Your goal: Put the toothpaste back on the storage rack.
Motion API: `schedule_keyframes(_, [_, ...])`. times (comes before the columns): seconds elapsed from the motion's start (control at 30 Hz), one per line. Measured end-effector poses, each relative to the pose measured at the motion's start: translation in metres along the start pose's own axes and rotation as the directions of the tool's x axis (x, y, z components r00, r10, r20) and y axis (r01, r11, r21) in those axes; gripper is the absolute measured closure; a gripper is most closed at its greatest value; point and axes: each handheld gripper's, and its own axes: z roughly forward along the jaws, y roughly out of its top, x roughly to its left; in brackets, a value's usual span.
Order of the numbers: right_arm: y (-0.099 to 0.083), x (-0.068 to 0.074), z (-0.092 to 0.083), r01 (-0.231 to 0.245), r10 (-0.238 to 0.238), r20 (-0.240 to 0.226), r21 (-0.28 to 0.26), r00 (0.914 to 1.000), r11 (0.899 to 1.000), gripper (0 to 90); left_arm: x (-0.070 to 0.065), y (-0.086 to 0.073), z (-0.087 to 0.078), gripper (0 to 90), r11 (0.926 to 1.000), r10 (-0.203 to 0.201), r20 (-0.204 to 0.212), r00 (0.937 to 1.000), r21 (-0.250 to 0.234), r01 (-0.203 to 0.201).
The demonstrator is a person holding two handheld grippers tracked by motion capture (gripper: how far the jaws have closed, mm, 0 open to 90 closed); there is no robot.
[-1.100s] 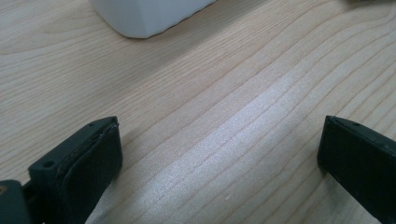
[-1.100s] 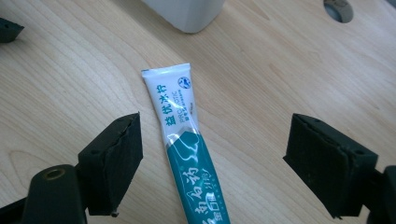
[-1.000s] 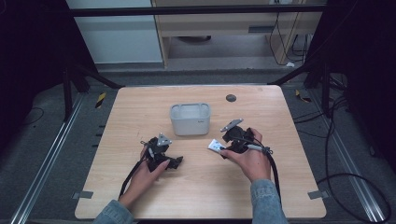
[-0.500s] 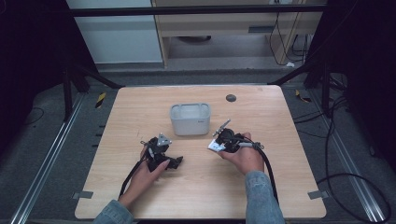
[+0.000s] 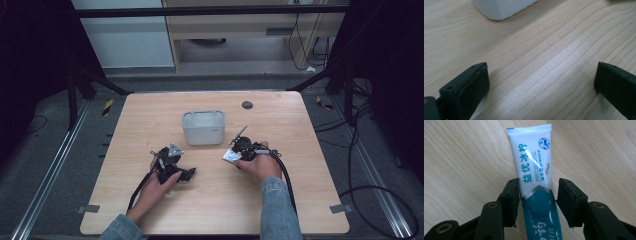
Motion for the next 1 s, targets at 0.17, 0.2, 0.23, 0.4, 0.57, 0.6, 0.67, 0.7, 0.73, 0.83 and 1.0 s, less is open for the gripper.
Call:
schedule_keyframes(0.17, [0.0014, 0.0009, 0.0021, 0.014, -0.014, -0.008, 0.021, 0.9999, 1.000, 52.1, 0.0000, 0.0000, 0.0000, 0.0, 1.0000, 0.000, 0.000, 1.0000, 0.000, 0.000])
schedule_keyframes(0.2, [0.0014, 0.0009, 0.0021, 0.014, -0.014, -0.008, 0.021, 0.9999, 1.000, 52.1, 0.0000, 0.0000, 0.0000, 0.0, 1.0000, 0.000, 0.000, 1.0000, 0.000, 0.000])
schedule_keyframes(0.23, [0.0016, 0.0013, 0.0028, 0.018, -0.017, -0.009, 0.024, 0.9998, 1.000, 52.0, 0.0000, 0.0000, 0.0000, 0.0, 1.0000, 0.000, 0.000, 1.0000, 0.000, 0.000])
schedule_keyframes(0.4, [0.0028, 0.0005, 0.0049, 0.047, -0.046, -0.010, 0.040, 0.9989, 0.998, 53.2, 0.0000, 0.0000, 0.0000, 0.0, 1.0000, 0.000, 0.000, 1.0000, 0.000, 0.000])
schedule_keyframes(0.57, [0.0061, 0.0003, 0.0059, 0.047, -0.046, -0.020, 0.053, 0.9987, 0.997, 53.3, 0.0000, 0.0000, 0.0000, 0.0, 1.0000, -0.001, 0.000, 1.0000, 0.000, 0.001])
schedule_keyframes(0.6, [0.0062, -0.0006, 0.0064, 0.051, -0.050, -0.027, 0.049, 0.9984, 0.997, 53.5, 0.0000, 0.0000, 0.0000, 0.0, 1.0000, 0.000, 0.000, 1.0000, 0.000, 0.000])
schedule_keyframes(0.67, [0.0064, -0.0008, 0.0069, 0.046, -0.045, -0.029, 0.053, 0.9986, 0.998, 54.1, 0.0000, 0.0000, 0.0000, 0.0, 1.0000, -0.001, 0.000, 1.0000, 0.000, 0.001])
schedule_keyframes(0.7, [0.0058, -0.0026, 0.0085, 0.057, -0.055, -0.033, 0.055, 0.9979, 0.997, 55.0, 0.0000, 0.0000, 0.0000, 0.0, 1.0000, 0.000, 0.000, 1.0000, 0.000, 0.000])
schedule_keyframes(0.73, [0.0055, -0.0034, 0.0092, 0.060, -0.058, -0.036, 0.055, 0.9977, 0.997, 55.2, 0.0000, 0.0000, 0.0000, 0.0, 1.0000, 0.000, 0.000, 1.0000, 0.000, 0.000])
schedule_keyframes(0.83, [0.0055, -0.0041, 0.0095, 0.060, -0.058, -0.042, 0.053, 0.9974, 0.997, 56.0, 0.0000, 0.0000, 0.0000, 0.0, 1.0000, 0.000, 0.000, 1.0000, 0.000, 0.000])
schedule_keyframes(1.0, [0.0049, -0.0051, 0.0086, 0.067, -0.065, -0.054, 0.047, 0.9964, 0.997, 58.4, 0.0000, 0.0000, 0.0000, 0.0, 1.0000, 0.000, 0.000, 1.0000, 0.000, 0.000])
